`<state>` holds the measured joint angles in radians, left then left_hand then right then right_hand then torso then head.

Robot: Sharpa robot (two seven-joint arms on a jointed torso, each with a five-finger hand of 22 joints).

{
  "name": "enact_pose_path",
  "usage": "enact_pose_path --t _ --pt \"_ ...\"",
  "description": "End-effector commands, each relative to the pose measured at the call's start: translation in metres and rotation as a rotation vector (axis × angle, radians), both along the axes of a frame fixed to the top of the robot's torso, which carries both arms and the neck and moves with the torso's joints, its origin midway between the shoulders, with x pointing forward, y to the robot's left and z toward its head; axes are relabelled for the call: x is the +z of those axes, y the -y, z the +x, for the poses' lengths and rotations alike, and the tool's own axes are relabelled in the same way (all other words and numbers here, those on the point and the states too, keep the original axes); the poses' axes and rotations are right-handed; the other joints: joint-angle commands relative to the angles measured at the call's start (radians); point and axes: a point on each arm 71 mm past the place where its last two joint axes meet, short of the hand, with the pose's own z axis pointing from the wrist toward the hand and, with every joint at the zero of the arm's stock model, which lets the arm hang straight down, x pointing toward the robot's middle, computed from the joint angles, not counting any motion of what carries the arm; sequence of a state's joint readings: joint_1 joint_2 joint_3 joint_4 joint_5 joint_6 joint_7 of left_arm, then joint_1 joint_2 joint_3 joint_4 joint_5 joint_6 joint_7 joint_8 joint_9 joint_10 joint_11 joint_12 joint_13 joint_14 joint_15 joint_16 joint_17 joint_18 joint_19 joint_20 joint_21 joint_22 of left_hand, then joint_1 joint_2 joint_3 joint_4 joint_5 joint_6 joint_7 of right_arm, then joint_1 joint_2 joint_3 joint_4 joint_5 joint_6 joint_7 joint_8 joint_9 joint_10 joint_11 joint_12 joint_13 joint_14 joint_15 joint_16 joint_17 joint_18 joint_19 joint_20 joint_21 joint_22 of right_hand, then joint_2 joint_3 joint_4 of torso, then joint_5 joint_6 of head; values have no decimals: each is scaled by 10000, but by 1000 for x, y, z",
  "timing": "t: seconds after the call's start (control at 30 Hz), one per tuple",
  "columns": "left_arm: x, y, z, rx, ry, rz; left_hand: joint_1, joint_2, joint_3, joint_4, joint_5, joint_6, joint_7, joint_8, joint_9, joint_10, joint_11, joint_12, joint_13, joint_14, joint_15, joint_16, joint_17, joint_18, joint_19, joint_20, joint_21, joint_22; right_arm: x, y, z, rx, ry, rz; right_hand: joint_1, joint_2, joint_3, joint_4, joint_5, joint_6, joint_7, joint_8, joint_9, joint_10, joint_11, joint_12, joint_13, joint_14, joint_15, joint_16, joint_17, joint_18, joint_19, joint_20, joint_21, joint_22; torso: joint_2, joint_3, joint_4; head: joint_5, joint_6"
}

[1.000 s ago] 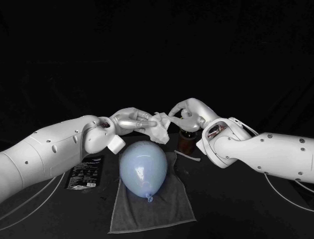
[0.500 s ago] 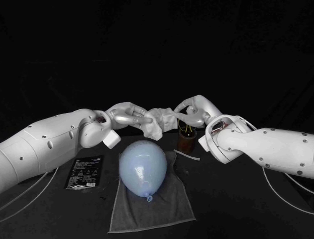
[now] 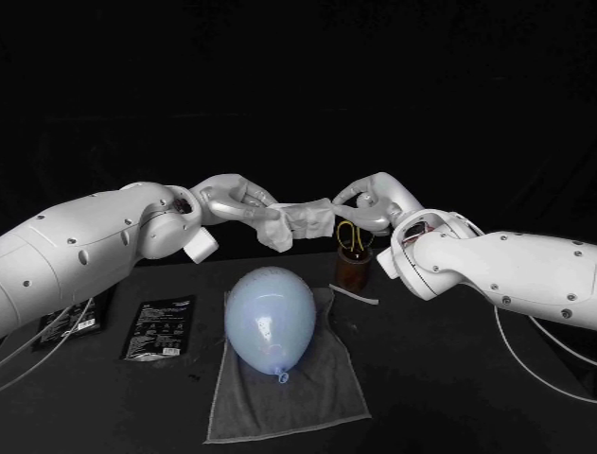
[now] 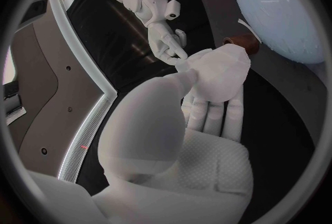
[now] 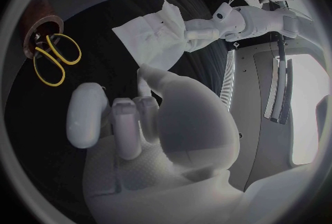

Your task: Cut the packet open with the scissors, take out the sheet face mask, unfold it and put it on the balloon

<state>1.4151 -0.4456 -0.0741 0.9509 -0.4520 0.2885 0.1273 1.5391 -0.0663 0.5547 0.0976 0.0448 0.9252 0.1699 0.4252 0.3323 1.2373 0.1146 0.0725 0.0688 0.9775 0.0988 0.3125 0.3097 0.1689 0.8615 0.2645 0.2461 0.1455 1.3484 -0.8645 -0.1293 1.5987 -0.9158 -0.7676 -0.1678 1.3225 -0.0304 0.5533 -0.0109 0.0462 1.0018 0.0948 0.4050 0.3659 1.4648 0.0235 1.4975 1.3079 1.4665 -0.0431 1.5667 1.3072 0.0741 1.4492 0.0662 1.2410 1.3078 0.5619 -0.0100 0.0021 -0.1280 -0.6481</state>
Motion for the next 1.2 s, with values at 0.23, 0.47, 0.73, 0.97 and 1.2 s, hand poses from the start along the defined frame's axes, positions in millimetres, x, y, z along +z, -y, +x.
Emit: enact_pose_path --t 0.23,0.47,0.73,0.97,1.2 --pt "0 -2 0 -407 150 1009 2 82 -3 -89 35 85 -16 -16 295 55 11 33 4 75 -7 50 17 74 24 -32 83 34 2 3 4 113 -154 211 -29 59 73 -10 23 46 -1 30 24 572 -64 42 1997 1043 -41 41 2636 -60 -8 -66 -23 1283 2 -20 1 -68 37" --pt "-2 -2 -2 -673 -85 1210 -15 78 1 -107 34 92 -2 -33 289 55 16 30 3 72 -6 50 22 67 11 -38 108 53 1 2 5 265 -403 205 -31 59 81 -15 23 41 -1 37 28 570 -65 39 1994 1043 -42 41 2636 -54 -19 -67 -53 1271 2 -23 17 -77 42" --pt "-3 -3 -2 -770 -459 1186 -68 81 8 -137 33 104 49 -73 275 53 41 23 1 60 9 44 31 49 -30 -45 161 94 -2 1 7 429 -833 72 -34 60 85 -17 23 37 0 41 30 565 -65 32 1988 1043 -42 41 2636 -51 -25 -68 -69 1265 -1 -23 0 -71 72" --pt "-4 -4 -3 -834 -660 1098 -139 82 1 -132 33 112 73 -100 269 47 59 16 0 53 25 41 39 34 -69 -41 194 122 -3 -1 7 544 -1008 18 -34 60 85 -17 23 37 0 41 30 565 -65 32 1988 1043 -42 41 2636 -51 -25 -68 -69 1265 0 -24 5 -57 58" --pt "-5 -7 -4 -861 -813 1172 -314 65 -39 -75 32 121 78 -131 273 35 71 6 -1 36 49 38 56 16 -137 -18 231 153 -4 -5 7 666 -1117 41 -34 60 85 -17 23 37 0 41 30 565 -65 32 1988 1043 -42 41 2636 -51 -25 -68 -69 1265 3 -26 2 -43 29"
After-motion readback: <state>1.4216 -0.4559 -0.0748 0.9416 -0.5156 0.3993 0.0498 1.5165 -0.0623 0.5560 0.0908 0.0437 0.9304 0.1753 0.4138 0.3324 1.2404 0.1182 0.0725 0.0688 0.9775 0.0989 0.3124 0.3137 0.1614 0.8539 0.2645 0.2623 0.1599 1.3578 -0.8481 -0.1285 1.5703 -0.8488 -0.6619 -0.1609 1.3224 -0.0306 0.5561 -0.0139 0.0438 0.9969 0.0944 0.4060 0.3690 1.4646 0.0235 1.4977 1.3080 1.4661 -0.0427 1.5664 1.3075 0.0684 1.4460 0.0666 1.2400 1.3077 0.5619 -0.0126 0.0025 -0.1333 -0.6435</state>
